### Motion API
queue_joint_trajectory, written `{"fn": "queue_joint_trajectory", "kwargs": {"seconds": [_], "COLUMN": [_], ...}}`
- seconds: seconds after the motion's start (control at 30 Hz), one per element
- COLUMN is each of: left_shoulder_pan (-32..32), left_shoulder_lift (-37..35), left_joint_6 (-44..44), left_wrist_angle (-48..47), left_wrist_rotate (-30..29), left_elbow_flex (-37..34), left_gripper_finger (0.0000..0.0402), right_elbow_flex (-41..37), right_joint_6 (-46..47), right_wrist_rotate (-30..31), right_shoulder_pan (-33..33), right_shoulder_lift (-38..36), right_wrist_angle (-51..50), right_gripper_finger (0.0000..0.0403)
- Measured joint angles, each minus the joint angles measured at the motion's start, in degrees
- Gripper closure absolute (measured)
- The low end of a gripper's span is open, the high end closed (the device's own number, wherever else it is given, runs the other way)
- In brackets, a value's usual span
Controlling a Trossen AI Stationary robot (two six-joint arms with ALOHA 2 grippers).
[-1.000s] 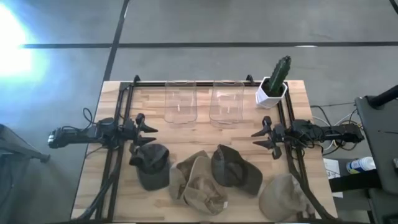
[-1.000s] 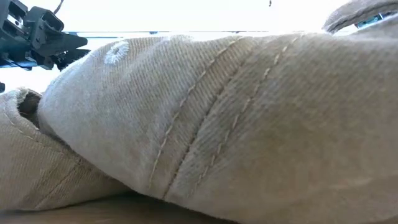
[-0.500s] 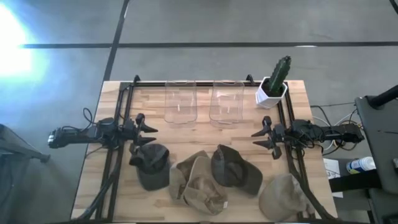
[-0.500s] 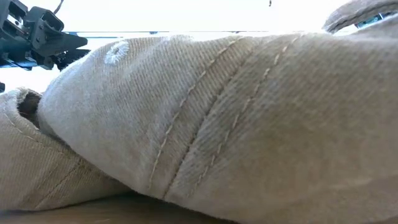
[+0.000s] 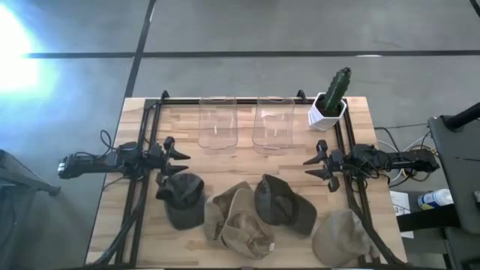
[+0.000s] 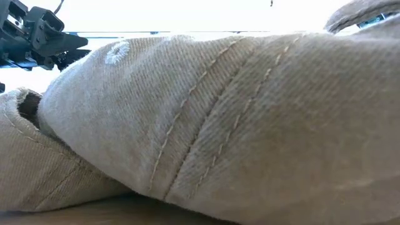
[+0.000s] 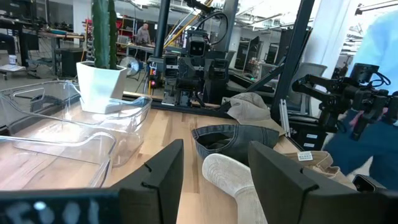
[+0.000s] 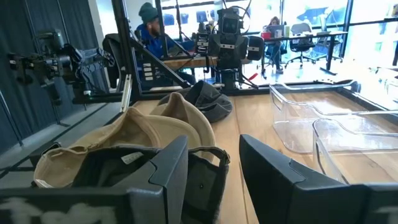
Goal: Pick & Place hat
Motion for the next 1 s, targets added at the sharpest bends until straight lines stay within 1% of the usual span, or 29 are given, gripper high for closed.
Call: {"fn": "queue_joint_trajectory", "kwargs": {"seconds": [0.13,0.2,0.23,0.4,0.5,0.57,0.63,0.73,0.77,0.83,1.0], "left_shoulder_pan": [0.01,0.02,0.01,0.0,0.02,0.02,0.0,0.01,0.01,0.02,0.02], "left_shoulder_lift": [0.0,0.01,0.01,0.01,0.02,0.02,0.02,0.0,0.01,0.0,0.01], "left_joint_6": [0.0,0.0,0.0,0.0,0.0,0.0,0.0,-0.01,-0.02,0.0,0.0], "left_wrist_angle": [0.02,0.01,0.01,0.0,0.01,0.02,0.02,0.01,0.01,0.02,0.0], "left_wrist_rotate": [0.0,-0.01,0.0,-0.01,-0.01,0.0,-0.02,-0.02,-0.01,0.0,-0.01], "left_elbow_flex": [0.0,0.0,0.0,0.0,0.0,0.0,0.0,0.0,0.0,0.0,0.0], "left_gripper_finger": [0.0227,0.0227,0.0227,0.0227,0.0227,0.0227,0.0227,0.0227,0.0227,0.0227,0.0227], "right_elbow_flex": [0.0,0.0,0.0,0.0,0.0,0.0,0.0,0.0,0.0,-0.01,-0.02], "right_joint_6": [-4.99,-4.3,-2.02,17.64,23.02,24.18,28.54,42.83,46.3,50.28,54.3], "right_wrist_rotate": [0.0,-0.02,-0.02,-0.02,-0.01,1.49,2.78,2.69,2.69,2.68,3.35], "right_shoulder_pan": [0.01,0.01,0.01,0.01,0.01,0.01,-0.05,-0.03,-0.03,-0.03,-0.01], "right_shoulder_lift": [0.0,0.02,0.02,0.0,0.0,0.01,0.0,0.0,0.0,0.01,0.02], "right_wrist_angle": [0.0,0.09,0.29,0.9,0.87,1.22,1.28,2.23,2.29,2.27,4.86], "right_gripper_finger": [0.0261,0.0261,0.0261,0.0261,0.0261,0.0261,0.0261,0.0261,0.0261,0.0261,0.0261]}}
